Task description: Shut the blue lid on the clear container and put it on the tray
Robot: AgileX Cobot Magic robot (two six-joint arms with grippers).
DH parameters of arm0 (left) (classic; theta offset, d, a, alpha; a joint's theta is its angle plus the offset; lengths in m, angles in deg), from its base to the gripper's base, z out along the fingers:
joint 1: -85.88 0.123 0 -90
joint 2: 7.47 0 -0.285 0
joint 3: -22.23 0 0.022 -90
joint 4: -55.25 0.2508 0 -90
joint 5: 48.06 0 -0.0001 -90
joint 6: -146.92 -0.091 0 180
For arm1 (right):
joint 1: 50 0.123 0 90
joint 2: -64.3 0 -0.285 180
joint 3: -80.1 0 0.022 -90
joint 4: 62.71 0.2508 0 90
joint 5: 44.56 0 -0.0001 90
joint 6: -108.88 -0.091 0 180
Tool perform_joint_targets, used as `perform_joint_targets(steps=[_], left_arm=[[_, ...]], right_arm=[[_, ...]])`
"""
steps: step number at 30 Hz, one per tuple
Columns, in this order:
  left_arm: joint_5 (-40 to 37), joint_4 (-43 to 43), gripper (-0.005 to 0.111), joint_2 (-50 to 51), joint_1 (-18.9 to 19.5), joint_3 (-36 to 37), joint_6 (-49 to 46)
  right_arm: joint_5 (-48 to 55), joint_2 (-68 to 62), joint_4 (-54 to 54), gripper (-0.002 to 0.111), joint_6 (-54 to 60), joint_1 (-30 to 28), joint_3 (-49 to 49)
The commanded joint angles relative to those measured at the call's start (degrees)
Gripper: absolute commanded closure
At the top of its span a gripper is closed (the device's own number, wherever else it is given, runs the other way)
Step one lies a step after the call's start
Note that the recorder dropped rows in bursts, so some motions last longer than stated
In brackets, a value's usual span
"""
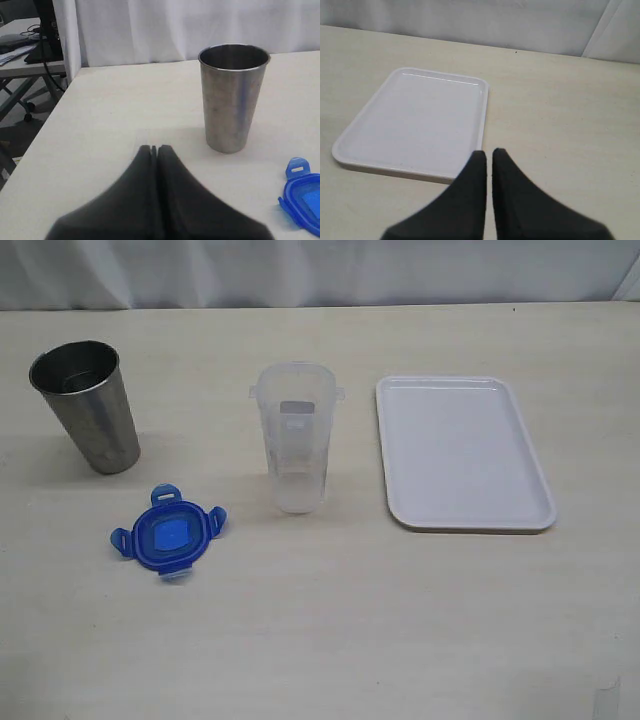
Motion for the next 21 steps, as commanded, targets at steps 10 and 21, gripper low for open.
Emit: perform_joint_targets(steps=[10,21], left_arm=[[42.05,-7.02,0.107,-0.14,0.03,0.19,0.26],[54.15,-4.57,0.006,-0.14,0.03,0.19,8.35]], right_arm=[[-0.19,0.21,0.37,0.104,-0.24,-0.13,0.1],[-0.19,0.21,0.37,0.104,-0.24,-0.13,0.1]])
